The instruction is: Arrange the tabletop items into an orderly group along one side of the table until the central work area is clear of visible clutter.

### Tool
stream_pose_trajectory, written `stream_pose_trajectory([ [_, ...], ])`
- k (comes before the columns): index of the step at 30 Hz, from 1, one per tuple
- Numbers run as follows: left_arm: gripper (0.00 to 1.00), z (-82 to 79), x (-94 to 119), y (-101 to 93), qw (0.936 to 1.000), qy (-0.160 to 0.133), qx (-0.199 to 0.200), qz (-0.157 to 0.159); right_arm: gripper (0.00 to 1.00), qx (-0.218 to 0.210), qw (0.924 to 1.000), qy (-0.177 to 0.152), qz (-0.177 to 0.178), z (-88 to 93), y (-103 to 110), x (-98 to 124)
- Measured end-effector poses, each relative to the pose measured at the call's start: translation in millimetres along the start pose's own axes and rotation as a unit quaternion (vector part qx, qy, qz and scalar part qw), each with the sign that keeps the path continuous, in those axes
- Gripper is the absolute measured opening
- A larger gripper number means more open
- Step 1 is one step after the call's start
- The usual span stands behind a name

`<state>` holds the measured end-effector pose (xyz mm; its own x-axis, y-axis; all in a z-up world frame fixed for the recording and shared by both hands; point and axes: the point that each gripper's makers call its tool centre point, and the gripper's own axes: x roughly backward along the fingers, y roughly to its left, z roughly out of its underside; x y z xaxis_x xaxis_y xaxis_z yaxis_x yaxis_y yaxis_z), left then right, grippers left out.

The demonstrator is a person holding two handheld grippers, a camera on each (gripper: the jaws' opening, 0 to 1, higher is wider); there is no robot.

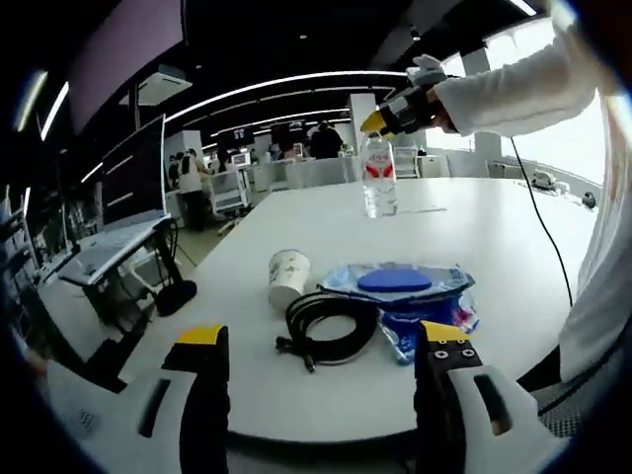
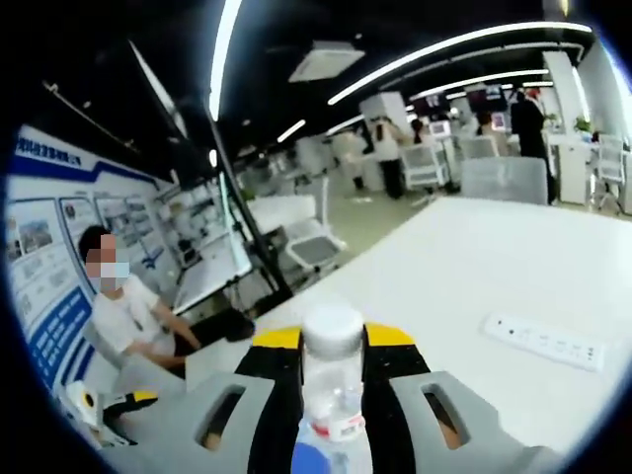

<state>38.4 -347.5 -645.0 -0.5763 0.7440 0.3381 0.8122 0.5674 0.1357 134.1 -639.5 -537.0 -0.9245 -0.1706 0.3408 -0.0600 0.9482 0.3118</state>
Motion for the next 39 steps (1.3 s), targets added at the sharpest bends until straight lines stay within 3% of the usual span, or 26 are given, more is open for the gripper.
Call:
stream_pose_trajectory([
  [3,0.71,11.3,-1,-4.5,0.9994,0.024,0.022,0.013,0.19,-0.011,0.9999,0.005,0.007,3.7,-3,-7],
  [8,0.58,24.3,-1,-9.8,0.9978,0.056,0.023,0.027,0.19,-0.005,0.9998,0.014,0.011,10.4,-2,-15],
  [19,0.53,30.6,-1,-8.0,0.9968,0.074,0.022,0.021,0.19,-0.020,0.9995,0.015,0.019,15.6,-4,-30],
  [26,0.52,36.7,0,-6.5,0.9959,0.087,0.015,0.016,0.19,-0.023,0.9987,0.026,0.037,23.6,-19,-43],
  [33,0.44,44.9,1,-6.6,0.9939,0.107,0.018,0.019,0.19,-0.040,0.9971,0.040,0.051,34.4,-31,-55],
  [39,0.43,48.4,1,-3.8,0.9936,0.111,0.016,0.016,0.19,-0.005,0.9970,0.062,0.046,43.0,-29,-68],
])
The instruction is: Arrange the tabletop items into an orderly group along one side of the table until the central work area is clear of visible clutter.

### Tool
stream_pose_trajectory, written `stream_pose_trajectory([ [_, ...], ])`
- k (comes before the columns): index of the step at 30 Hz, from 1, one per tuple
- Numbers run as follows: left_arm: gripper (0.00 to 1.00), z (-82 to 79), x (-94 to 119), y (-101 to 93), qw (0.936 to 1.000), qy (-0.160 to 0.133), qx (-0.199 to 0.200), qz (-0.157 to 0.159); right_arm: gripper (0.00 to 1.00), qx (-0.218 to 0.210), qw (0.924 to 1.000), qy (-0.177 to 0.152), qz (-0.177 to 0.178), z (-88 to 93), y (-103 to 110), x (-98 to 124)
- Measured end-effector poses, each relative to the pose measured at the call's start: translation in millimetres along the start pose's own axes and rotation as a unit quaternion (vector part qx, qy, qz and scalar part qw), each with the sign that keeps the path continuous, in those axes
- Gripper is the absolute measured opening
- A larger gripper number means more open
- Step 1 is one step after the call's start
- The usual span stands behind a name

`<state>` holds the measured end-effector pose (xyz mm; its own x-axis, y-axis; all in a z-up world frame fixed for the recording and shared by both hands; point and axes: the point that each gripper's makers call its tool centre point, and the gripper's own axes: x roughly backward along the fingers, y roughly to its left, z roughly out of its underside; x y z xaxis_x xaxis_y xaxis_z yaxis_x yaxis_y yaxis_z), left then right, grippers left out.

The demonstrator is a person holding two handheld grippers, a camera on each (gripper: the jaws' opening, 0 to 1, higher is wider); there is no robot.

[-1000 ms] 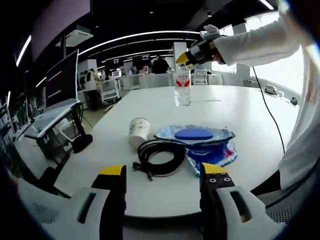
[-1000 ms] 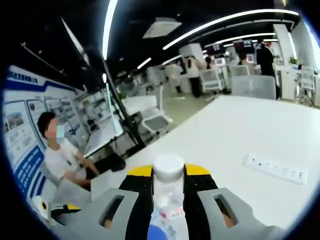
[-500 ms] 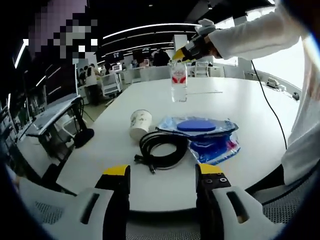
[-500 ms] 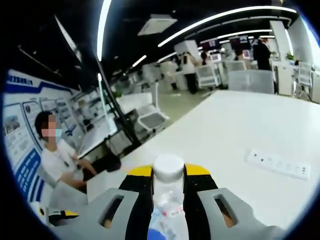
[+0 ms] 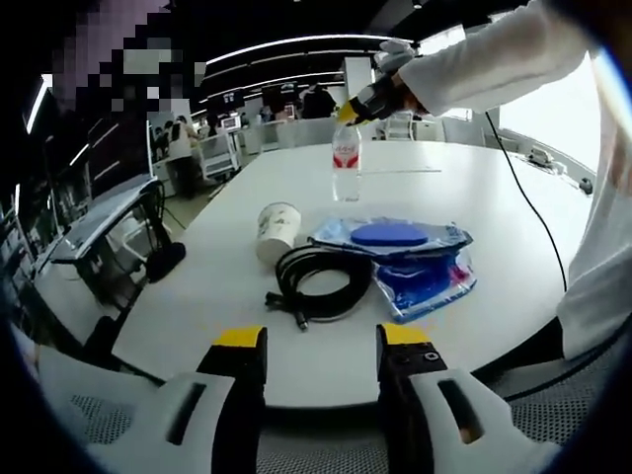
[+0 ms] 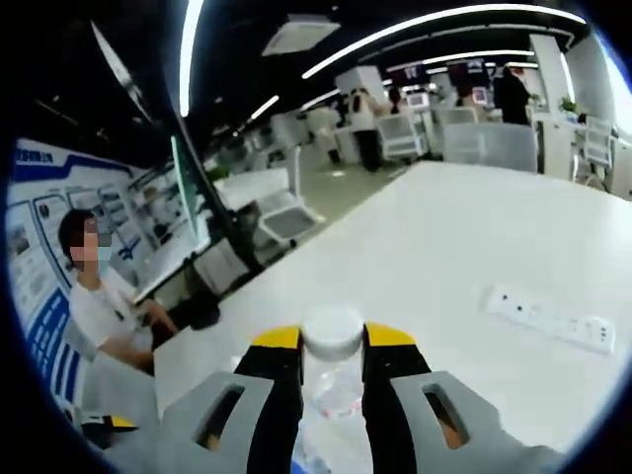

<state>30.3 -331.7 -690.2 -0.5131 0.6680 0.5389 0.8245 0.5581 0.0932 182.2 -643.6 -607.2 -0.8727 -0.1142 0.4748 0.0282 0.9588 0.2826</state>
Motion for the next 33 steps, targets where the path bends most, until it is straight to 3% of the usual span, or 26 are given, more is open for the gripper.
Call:
stream_pose_trajectory([
  [9,0.41,4.1,-1,-1.0,0.9999,0.010,0.001,0.003,0.19,0.072,0.9974,0.007,0.001,-1.9,3,-13],
  [18,0.39,4.6,0,-2.4,0.9998,0.021,-0.002,0.000,0.19,0.063,0.9980,-0.001,0.006,-11.9,-5,-27],
  [24,0.39,6.5,0,-2.8,0.9996,0.028,-0.003,0.000,0.20,0.058,0.9983,0.005,0.004,-8.4,-6,-33],
  [25,0.39,7.0,0,-2.8,0.9996,0.029,-0.004,0.000,0.20,0.053,0.9984,-0.015,-0.005,-15.0,-2,-35],
  [26,0.38,8.0,0,-2.7,0.9995,0.033,-0.005,0.000,0.20,0.057,0.9984,0.000,0.000,-10.4,-5,-33],
  [30,0.37,9.9,0,-2.9,0.9993,0.038,-0.006,0.001,0.20,0.090,0.9956,0.006,-0.025,-11.3,0,-36],
  [33,0.36,11.4,-1,-3.3,0.9991,0.043,-0.005,0.003,0.20,0.074,0.9970,0.002,-0.025,-12.2,-2,-36],
])
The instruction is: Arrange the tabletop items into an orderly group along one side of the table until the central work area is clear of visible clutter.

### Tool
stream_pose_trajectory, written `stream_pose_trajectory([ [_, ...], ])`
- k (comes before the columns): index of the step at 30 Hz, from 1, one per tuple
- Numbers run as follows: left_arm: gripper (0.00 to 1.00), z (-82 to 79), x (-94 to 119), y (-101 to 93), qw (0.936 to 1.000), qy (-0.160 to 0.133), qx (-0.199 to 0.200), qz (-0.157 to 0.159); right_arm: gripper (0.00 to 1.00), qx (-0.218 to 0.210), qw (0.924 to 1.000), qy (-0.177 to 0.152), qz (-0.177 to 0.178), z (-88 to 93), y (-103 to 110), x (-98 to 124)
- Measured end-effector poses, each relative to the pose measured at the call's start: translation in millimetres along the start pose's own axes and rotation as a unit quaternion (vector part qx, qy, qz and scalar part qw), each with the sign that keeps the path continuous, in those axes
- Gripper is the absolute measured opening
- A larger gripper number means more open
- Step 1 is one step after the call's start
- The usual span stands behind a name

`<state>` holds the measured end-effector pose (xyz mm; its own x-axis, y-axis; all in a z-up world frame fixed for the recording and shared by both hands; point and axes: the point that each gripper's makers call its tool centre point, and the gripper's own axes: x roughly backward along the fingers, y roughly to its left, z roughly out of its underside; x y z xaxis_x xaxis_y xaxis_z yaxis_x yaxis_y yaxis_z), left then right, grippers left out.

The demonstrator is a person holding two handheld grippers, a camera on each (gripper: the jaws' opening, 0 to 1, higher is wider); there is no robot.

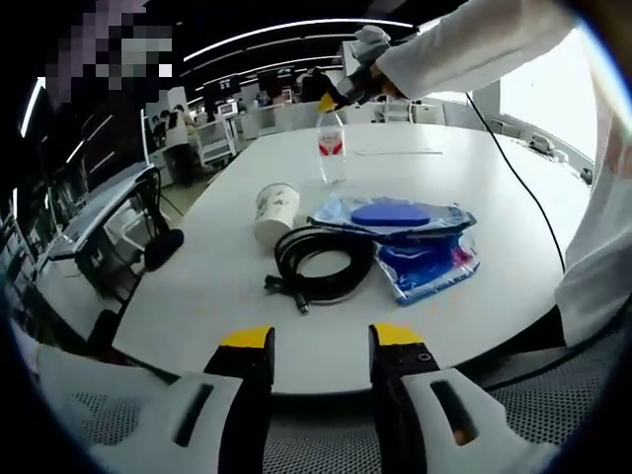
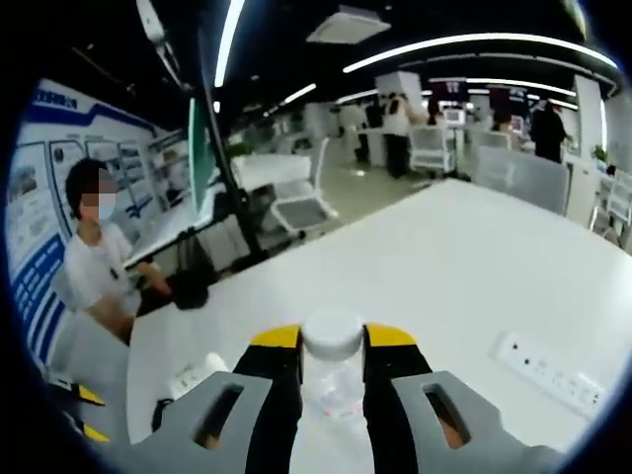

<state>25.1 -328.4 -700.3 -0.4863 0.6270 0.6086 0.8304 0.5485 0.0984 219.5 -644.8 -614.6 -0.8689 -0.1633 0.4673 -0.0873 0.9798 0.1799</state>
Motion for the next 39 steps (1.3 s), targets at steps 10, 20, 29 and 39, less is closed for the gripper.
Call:
stream_pose_trajectory([
  [10,0.33,4.9,-1,-0.4,0.9999,0.015,0.000,0.003,0.21,0.000,0.9997,-0.004,-0.025,0.2,4,-2],
  [20,0.31,7.1,-2,-0.4,0.9997,0.022,0.000,0.004,0.32,-0.036,0.9982,0.010,-0.046,9.5,14,-2],
  [29,0.31,11.6,-3,1.7,0.9996,0.028,-0.001,0.004,0.44,-0.048,0.9977,-0.004,-0.048,2.7,9,6],
  [39,0.32,15.7,-4,3.3,0.9994,0.034,-0.003,0.003,0.48,-0.014,0.9966,-0.004,-0.082,10.3,18,32],
])
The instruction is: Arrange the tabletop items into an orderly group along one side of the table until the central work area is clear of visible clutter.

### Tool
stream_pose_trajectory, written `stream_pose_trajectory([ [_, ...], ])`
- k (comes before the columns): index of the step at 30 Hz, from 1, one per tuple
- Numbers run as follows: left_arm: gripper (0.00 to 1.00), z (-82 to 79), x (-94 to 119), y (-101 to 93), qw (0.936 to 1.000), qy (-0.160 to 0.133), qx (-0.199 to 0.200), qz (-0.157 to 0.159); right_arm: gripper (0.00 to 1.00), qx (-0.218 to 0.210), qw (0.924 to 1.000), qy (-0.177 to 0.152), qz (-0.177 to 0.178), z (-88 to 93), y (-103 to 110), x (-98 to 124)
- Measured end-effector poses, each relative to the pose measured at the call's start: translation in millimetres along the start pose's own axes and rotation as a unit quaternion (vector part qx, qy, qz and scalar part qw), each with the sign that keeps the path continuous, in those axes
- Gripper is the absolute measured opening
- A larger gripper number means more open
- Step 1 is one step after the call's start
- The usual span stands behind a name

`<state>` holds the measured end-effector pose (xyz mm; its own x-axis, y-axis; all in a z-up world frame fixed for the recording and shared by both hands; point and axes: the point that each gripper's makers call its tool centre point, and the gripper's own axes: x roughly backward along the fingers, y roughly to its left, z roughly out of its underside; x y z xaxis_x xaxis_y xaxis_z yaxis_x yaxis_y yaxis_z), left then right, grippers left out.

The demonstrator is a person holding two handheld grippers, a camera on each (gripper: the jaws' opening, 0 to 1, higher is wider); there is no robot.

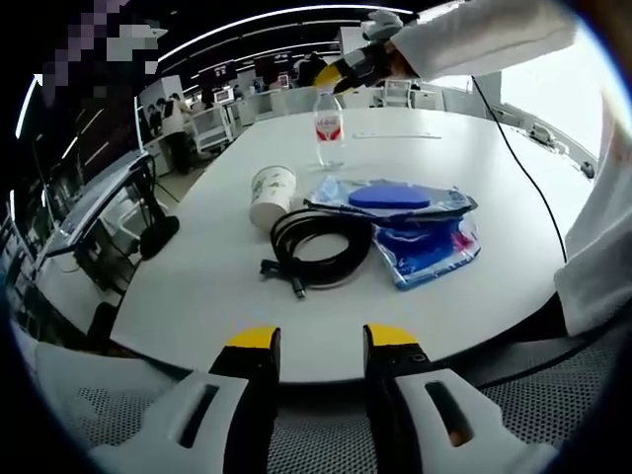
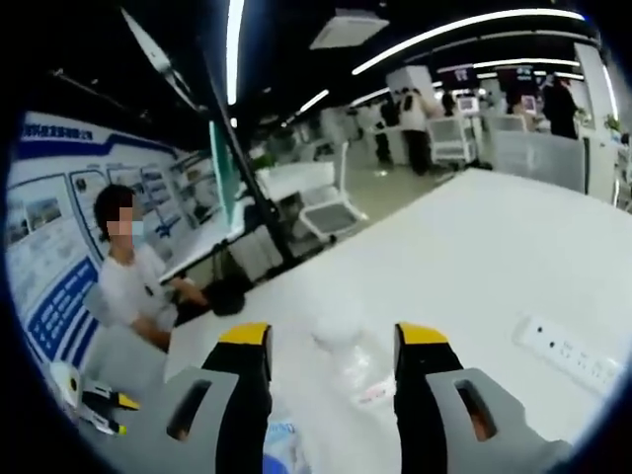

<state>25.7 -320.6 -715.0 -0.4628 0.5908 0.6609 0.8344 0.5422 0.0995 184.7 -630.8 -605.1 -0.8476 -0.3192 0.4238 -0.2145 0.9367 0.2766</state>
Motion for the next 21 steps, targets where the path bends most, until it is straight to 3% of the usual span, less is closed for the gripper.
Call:
stream_pose_trajectory([
  [11,0.36,-3.1,-2,-0.5,0.9999,-0.010,0.009,0.002,0.52,-0.004,1.0000,-0.004,-0.002,22.5,0,38],
  [16,0.37,-1.6,-3,-1.5,1.0000,-0.004,0.008,0.003,0.52,-0.024,0.9996,0.014,-0.004,53.0,-2,64],
  [21,0.38,1.2,-3,-2.8,0.9999,0.003,0.008,0.006,0.54,-0.073,0.9973,-0.004,0.011,75.2,-9,91],
])
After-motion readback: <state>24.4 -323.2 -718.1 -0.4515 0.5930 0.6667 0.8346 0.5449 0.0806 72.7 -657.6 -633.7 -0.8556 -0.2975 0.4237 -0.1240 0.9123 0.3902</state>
